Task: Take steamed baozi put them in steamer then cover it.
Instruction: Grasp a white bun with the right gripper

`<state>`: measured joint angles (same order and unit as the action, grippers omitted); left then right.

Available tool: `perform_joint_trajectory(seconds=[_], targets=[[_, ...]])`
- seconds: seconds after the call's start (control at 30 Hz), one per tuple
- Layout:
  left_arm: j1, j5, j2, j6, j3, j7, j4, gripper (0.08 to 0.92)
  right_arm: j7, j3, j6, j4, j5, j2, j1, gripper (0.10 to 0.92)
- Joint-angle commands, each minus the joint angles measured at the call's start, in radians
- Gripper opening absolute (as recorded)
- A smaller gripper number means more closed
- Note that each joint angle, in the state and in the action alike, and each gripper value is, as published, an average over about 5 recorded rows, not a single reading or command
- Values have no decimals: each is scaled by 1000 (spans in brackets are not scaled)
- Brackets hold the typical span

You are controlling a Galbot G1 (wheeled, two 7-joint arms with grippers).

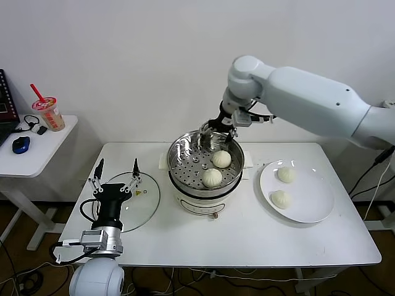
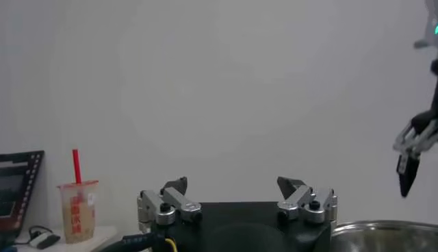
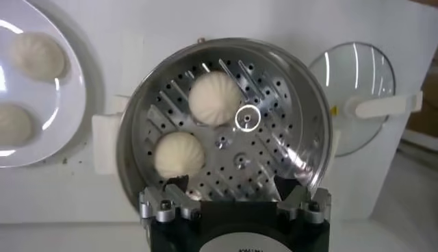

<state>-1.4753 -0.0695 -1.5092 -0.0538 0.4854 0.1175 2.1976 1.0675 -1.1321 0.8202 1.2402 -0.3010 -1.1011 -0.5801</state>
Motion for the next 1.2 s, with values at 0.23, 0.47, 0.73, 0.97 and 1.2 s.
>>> perform_joint_trajectory(seconds=[0.23,0.47,0.73,0.97,1.2], targets=[[18,18,14,-18,4,8,-1,823,-36,-64,52,-48,8,-74,103,823],[16,26,13,-19,4,13,-2,823,-36,-69,52,-57,-14,-73,118,823],[16,27,7,-21,-3,16,0,823,-35,-63,52,-74,-38,-80,126,823],[16,27,4,-22,-5,17,-3,823,-33,-70,52,-59,-30,-64,129,823],[17,27,3,-23,-6,17,-6,823,-30,-76,52,-54,-24,-51,131,823]])
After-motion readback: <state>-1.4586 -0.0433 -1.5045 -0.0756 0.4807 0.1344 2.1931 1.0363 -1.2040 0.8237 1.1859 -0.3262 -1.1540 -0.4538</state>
